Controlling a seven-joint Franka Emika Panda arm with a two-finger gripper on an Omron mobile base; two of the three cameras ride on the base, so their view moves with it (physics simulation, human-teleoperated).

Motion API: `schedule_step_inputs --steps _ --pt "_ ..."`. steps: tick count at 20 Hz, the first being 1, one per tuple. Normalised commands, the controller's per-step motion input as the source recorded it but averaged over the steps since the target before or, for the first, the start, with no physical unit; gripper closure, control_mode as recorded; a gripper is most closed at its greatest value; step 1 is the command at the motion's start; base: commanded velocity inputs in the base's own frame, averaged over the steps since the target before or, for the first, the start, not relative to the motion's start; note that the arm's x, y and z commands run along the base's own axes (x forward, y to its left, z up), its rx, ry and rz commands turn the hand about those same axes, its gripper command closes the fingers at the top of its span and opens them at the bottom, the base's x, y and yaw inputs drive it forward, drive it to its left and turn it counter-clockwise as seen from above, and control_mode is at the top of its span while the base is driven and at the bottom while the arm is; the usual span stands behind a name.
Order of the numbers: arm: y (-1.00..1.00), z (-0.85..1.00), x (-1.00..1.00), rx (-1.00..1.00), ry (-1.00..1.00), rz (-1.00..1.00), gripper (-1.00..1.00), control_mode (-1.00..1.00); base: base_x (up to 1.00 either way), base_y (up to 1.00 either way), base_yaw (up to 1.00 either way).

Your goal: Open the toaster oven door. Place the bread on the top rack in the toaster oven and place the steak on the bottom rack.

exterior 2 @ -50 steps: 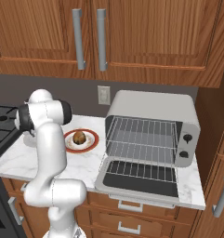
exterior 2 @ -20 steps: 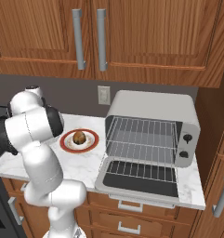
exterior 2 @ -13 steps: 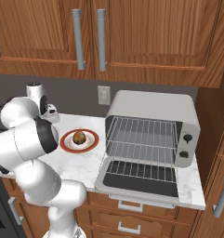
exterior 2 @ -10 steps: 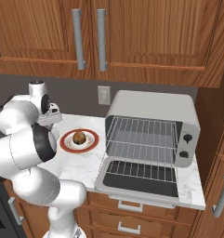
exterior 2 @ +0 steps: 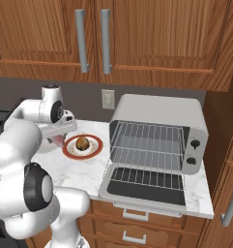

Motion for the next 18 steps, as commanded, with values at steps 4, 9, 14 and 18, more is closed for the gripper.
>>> schedule_step_inputs --steps 4,9,14,18 --pt "-0.96 0.00 -0.04 0.00 0.02 0.00 1.00 -1.00 0.00 0.00 0.00" --pt "-1.00 0.00 0.00 0.00 0.01 0.00 1.00 -1.00 0.00 0.00 0.00" --pt "-0.99 0.00 0.00 0.00 0.00 0.00 1.00 -1.00 0.00 0.00 0.00" --pt "-0.97 0.00 0.00 0.00 0.00 0.00 1.00 -1.00 0.00 0.00 0.00"
